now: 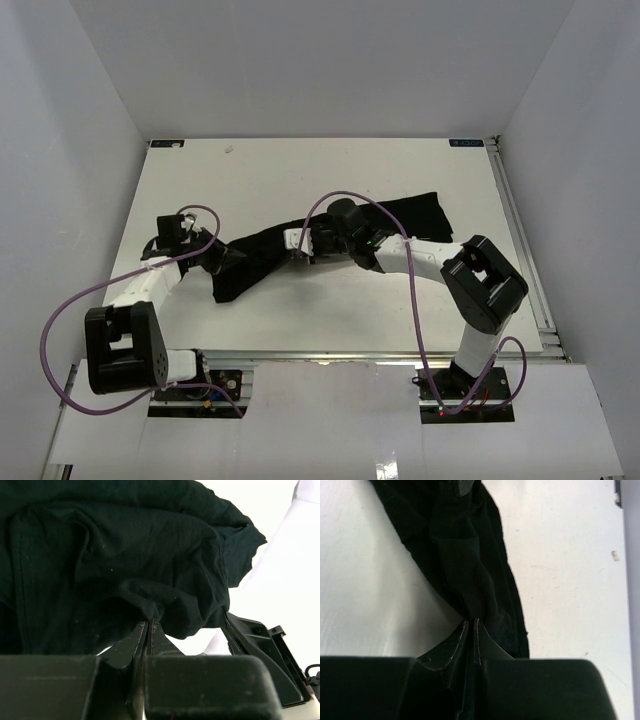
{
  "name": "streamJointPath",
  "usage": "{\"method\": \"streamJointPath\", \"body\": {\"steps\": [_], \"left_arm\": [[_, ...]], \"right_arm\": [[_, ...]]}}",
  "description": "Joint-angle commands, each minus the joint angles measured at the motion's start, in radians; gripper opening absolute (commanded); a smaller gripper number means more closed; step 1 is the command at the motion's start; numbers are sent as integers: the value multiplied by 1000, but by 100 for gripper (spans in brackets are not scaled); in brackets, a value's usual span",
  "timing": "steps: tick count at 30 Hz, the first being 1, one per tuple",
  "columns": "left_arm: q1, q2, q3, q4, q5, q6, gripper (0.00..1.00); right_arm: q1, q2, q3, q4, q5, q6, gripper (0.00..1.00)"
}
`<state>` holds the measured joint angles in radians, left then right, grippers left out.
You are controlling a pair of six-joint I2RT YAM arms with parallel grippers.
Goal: Fold and stack the t-shirts
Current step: Fold the other side of the tshirt into a rectangle
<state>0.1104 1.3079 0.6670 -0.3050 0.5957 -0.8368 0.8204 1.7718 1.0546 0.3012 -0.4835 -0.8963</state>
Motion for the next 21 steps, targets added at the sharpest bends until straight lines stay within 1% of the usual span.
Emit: {"method": "streamJointPath", "body": {"steps": [1,10,11,15,21], "left_arm": [[8,-50,13,-26,-25,33,10],[11,-55,6,-34,-27,36,10],[12,-53,6,-37,-27,38,10],[12,-53,9,-54,-20,56,10],[12,-65,-12,-83,-10,67,10]], "right_arm": [[-10,-31,1,-30,-53,34,10],[-15,-15,-31,-63,-78,30,13],[-14,-11,-33,-66,-79,30,14],[-13,11,-30,-115,-122,13,19],[0,44,-12,-160,-161,-12,20]]}}
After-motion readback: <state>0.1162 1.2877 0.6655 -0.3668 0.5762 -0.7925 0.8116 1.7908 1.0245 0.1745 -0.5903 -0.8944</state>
